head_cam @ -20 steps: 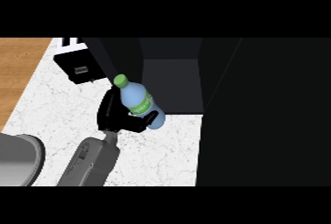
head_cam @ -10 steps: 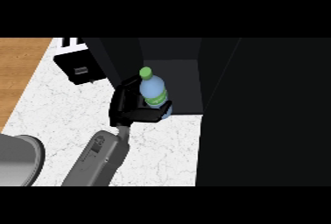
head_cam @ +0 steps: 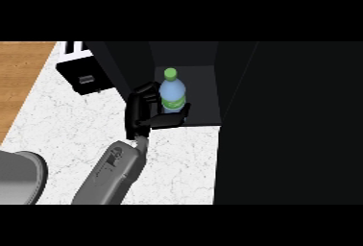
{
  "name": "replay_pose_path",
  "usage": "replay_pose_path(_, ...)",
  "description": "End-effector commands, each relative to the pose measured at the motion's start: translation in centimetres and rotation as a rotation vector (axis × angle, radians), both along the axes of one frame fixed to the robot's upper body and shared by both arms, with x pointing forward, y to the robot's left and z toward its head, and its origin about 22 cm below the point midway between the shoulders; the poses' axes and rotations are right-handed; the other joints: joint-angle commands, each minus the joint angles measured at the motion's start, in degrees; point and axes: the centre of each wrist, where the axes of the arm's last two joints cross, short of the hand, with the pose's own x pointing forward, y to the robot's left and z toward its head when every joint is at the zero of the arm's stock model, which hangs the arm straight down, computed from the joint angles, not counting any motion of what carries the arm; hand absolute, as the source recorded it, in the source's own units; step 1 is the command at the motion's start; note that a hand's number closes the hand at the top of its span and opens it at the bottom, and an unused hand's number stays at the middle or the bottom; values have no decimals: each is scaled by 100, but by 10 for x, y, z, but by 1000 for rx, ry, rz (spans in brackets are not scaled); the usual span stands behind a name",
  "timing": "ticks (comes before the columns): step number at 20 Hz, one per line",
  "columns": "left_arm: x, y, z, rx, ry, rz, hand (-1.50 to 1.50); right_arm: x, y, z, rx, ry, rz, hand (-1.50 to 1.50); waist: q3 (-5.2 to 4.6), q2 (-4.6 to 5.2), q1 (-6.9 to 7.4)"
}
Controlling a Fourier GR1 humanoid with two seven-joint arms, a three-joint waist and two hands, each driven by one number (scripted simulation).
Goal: Pick up the bottled water, place it into the cabinet and close the cabinet
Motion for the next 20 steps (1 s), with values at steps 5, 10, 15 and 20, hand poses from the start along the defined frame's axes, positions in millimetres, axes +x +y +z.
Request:
replay_pose_path(5, 58, -5, 63, 182, -69, -38, 150, 3, 8, -1, 11, 8, 17, -150, -1, 163, -269)
replay_pose_path(10, 55, -4, 39, 224, -60, 35, 150, -4, 5, -1, 19, 2, 33, -150, -8, 190, -398)
replay_pose_path(15, 60, 3, 40, 333, -72, 97, 150, 7, 1, -2, -4, -8, 37, -150, -2, 202, -364)
replay_pose_path(20, 71, 22, 22, 462, -55, 153, 150, 6, 6, -6, -4, -9, 33, -150, -9, 216, -381)
